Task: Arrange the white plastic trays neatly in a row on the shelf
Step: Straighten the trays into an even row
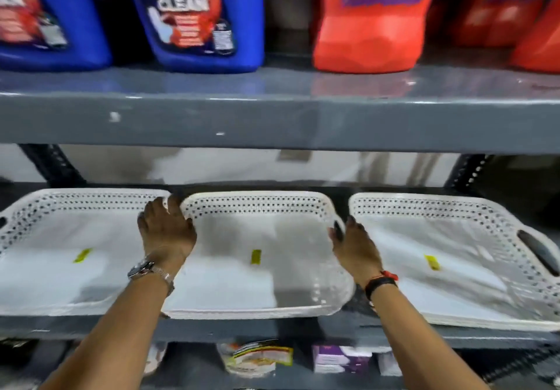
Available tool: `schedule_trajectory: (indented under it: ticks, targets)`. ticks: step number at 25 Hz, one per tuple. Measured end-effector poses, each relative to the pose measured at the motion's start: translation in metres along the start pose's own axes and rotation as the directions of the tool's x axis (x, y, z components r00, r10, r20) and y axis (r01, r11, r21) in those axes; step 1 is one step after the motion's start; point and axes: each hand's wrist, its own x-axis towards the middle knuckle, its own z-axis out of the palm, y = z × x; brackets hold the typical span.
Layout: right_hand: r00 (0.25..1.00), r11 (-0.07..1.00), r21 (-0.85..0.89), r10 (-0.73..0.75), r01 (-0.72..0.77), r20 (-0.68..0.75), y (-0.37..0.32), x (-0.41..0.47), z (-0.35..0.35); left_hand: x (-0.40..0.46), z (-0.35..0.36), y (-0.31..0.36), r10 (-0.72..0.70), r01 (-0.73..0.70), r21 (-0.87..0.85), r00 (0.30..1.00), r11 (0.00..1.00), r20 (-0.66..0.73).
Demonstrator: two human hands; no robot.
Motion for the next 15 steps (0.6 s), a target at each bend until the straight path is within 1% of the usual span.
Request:
schedule_trajectory:
  ticks: [1,3,4,6,8,10,13,15]
  targets:
    - [0.999,0.998,-0.054,0.019,-0.021,-0.036,-0.002,0.000,0.005,0.005,0.003,-0.018,-0.043,0.043,0.011,0.998,0.999,0.049]
    - [0.994,0.994,-0.090,0.052,-0.060,-0.094,-0.001,0.000,0.012,0.012,0.014,-0.045,-0.100,0.100,0.007,0.983,0.995,0.154]
    - [0.991,0.992,-0.102,0.055,-0.067,-0.118,-0.002,-0.001,0.015,0.015,0.019,-0.054,-0.106,0.116,-0.034,0.973,0.993,0.207]
    - [0.989,0.991,-0.128,0.024,-0.043,-0.146,-0.003,-0.002,0.019,0.017,0.024,-0.057,-0.064,0.123,-0.196,0.958,0.973,0.281]
    - [0.986,0.994,-0.114,-0.013,-0.005,-0.165,-0.004,-0.004,0.021,0.016,0.023,-0.054,-0.034,0.118,-0.297,0.961,0.948,0.274]
    - [0.982,0.994,-0.104,-0.039,0.020,-0.183,-0.005,-0.005,0.022,0.015,0.021,-0.051,-0.039,0.122,-0.322,0.966,0.939,0.255]
    - [0.984,0.994,-0.091,-0.068,0.053,-0.163,-0.005,-0.004,0.023,0.014,0.022,-0.048,-0.032,0.115,-0.301,0.963,0.947,0.267]
    - [0.988,0.993,-0.098,-0.074,0.060,-0.139,-0.003,-0.003,0.025,0.015,0.024,-0.047,0.005,0.063,-0.228,0.958,0.972,0.285]
